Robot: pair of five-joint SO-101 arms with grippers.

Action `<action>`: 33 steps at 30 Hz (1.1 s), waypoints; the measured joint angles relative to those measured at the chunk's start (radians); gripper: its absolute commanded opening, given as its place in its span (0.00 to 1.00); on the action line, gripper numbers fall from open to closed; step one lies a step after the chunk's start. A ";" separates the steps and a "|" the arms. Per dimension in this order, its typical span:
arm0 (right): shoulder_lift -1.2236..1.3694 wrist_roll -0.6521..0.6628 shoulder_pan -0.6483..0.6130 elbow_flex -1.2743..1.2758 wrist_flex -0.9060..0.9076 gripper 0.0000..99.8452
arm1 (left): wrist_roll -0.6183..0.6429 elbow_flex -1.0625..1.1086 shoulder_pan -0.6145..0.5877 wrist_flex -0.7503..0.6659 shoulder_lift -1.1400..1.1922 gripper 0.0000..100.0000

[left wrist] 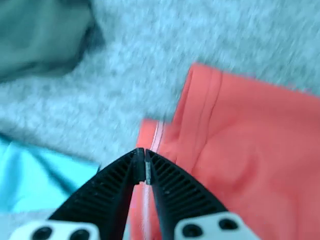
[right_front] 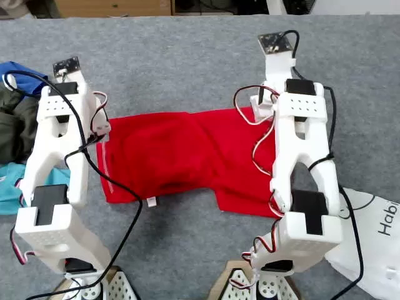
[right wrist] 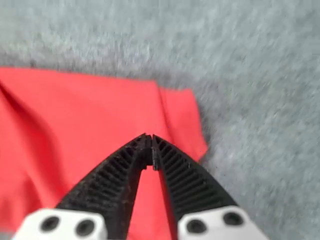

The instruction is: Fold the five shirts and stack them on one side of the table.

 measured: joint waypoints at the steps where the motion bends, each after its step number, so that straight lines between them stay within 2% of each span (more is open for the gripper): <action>1: 0.000 0.020 0.000 -0.011 0.043 0.00 | -0.020 -0.002 0.000 0.035 -0.006 0.02; 4: 0.000 0.057 0.000 -0.035 0.158 0.00 | -0.089 -0.003 0.000 0.146 -0.037 0.10; 7: 0.000 0.104 0.000 -0.052 0.261 0.00 | -0.114 -0.002 0.000 0.187 -0.100 0.16; 9: 0.000 0.124 0.000 -0.068 0.327 0.00 | -0.112 0.023 0.008 0.201 -0.155 0.16; 18: -0.083 0.187 0.061 -0.046 0.442 0.00 | 0.029 0.157 0.103 0.190 -0.262 0.16; 22: -0.138 0.203 0.066 0.020 0.445 0.00 | 0.038 0.158 0.107 0.189 -0.170 0.17; 30: -0.150 0.203 0.069 0.118 0.374 0.00 | 0.038 0.084 0.117 0.160 0.210 0.17; 33: -0.150 0.203 0.069 0.129 0.361 0.00 | 0.038 0.061 0.121 0.166 0.232 0.17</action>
